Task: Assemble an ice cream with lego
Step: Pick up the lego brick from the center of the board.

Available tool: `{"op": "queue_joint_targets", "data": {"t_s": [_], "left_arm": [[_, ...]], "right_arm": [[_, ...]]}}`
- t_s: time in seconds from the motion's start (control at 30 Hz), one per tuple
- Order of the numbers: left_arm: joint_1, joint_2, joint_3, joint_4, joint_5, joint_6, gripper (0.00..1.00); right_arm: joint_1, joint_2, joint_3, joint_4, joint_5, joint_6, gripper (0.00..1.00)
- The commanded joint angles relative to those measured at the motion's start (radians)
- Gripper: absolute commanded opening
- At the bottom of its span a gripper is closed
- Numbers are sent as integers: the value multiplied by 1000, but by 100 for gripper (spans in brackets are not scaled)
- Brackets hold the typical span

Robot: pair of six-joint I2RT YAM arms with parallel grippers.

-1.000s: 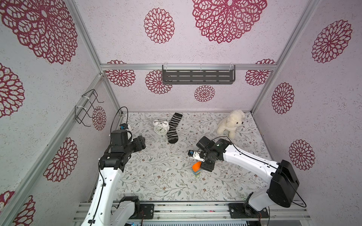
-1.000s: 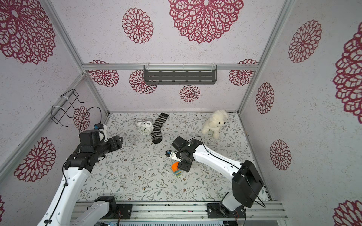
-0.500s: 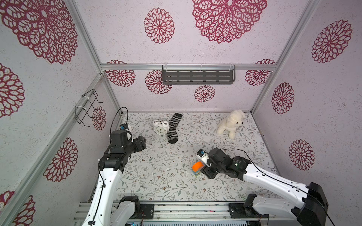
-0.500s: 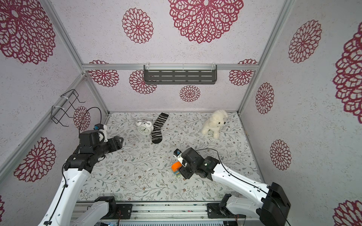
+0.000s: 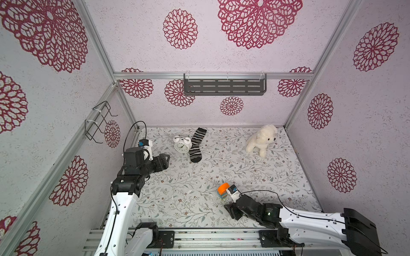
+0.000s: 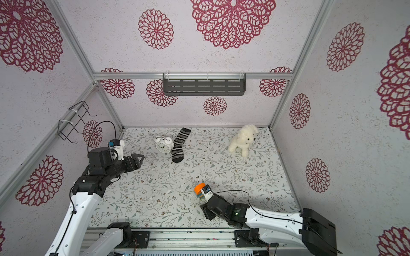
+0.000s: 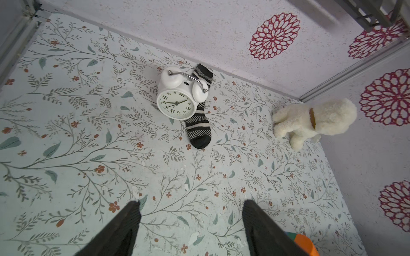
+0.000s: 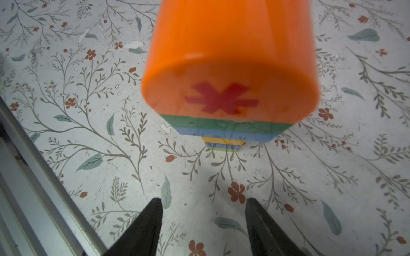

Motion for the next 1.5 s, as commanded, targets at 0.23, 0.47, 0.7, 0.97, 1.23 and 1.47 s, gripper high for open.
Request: {"op": "queue_joint_targets", "data": {"t_s": [0.23, 0.47, 0.7, 0.97, 1.23, 1.47], "left_arm": [[-98, 82, 20, -25, 64, 38, 76], [-99, 66, 20, -27, 32, 42, 76], [-98, 57, 14, -30, -9, 41, 76], [-98, 56, 9, -21, -38, 41, 76], [-95, 70, 11, -18, -44, 43, 76], [-88, 75, 11, -18, -51, 45, 76]], "right_arm": [[46, 72, -152, 436, 205, -13, 63], [46, 106, -186, 535, 154, -73, 63], [46, 134, -294, 744, 168, -115, 63], [55, 299, -341, 1012, 192, -204, 63], [73, 548, -306, 1217, 213, -210, 63], [80, 669, -293, 1332, 285, -171, 63]]}}
